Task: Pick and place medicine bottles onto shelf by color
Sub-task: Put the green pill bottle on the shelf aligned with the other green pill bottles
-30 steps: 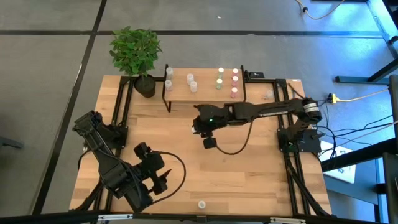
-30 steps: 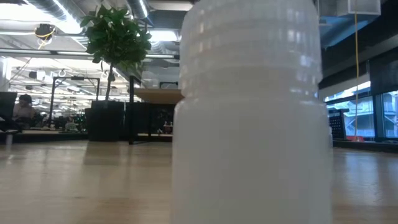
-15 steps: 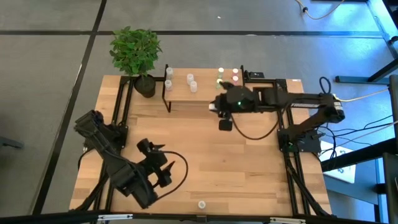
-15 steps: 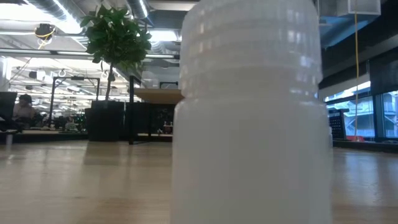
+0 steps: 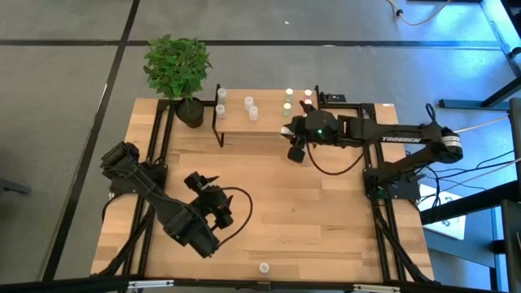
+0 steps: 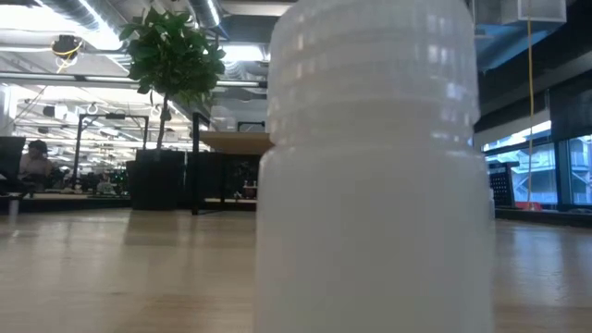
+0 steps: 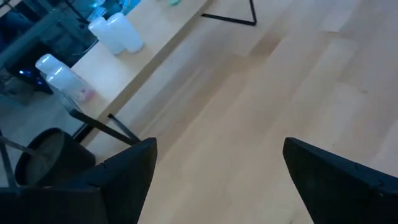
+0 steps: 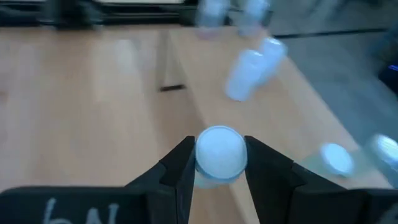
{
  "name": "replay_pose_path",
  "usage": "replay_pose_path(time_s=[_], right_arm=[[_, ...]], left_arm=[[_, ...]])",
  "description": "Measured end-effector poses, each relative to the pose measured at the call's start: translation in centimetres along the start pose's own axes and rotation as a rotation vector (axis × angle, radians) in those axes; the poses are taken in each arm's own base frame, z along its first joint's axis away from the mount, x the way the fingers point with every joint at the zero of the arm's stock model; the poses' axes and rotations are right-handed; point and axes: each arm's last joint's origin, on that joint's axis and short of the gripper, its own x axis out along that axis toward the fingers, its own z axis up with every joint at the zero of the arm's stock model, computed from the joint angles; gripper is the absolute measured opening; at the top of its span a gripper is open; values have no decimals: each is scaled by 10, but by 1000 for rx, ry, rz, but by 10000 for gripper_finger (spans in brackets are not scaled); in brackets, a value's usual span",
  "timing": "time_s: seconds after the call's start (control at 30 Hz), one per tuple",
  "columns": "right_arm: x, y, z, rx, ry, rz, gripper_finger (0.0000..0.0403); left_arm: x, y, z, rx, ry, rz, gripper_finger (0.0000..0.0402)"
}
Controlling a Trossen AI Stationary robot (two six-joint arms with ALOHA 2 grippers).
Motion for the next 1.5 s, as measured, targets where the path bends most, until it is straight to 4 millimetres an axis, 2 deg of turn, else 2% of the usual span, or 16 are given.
replay_pose_path(time_s=[0.13, 0.53, 0.9, 1.1, 1.5], right_arm=[[13, -10, -14, 15, 41, -107, 126], [27, -28, -30, 57, 57, -167, 126], [44, -25, -35, 0, 85, -165, 126], [45, -26, -32, 5, 49, -172, 126], [46, -30, -35, 5, 85, -181, 126]], left_arm=[[4, 1, 3, -11, 7, 13, 344], [5, 1, 3, -16, 11, 12, 344], [5, 1, 3, -16, 12, 11, 344], [5, 1, 2, -16, 29, 8, 344], [5, 1, 2, -16, 40, 5, 344]])
